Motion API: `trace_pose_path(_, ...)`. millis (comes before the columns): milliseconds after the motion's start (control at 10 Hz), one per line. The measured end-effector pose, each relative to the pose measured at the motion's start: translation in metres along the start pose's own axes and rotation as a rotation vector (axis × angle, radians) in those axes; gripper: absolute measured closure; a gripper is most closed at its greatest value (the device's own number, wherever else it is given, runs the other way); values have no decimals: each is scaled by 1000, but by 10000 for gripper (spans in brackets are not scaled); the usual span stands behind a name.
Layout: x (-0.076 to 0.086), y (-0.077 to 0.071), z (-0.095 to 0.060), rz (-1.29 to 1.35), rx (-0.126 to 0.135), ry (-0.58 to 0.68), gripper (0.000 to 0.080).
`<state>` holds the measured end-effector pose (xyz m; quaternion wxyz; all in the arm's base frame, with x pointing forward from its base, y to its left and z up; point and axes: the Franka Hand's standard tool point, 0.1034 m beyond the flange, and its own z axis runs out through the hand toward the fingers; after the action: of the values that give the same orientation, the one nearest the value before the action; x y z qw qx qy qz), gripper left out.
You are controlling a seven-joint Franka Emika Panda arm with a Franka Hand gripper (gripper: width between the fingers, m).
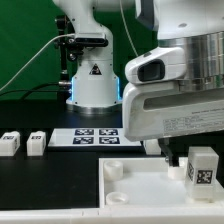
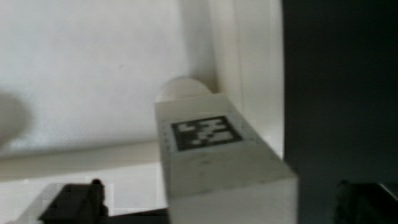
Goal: Assemble one leg
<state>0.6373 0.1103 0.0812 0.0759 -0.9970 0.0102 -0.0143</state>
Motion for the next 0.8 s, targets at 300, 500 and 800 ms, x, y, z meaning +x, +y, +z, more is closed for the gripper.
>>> trace_pose_path(300,-1,-1,1,98,5,0,360)
trace_pose_path(500,-1,0,1,317,4,-1,507)
trace_pose_path(800,-1,2,1,586,6,0,507)
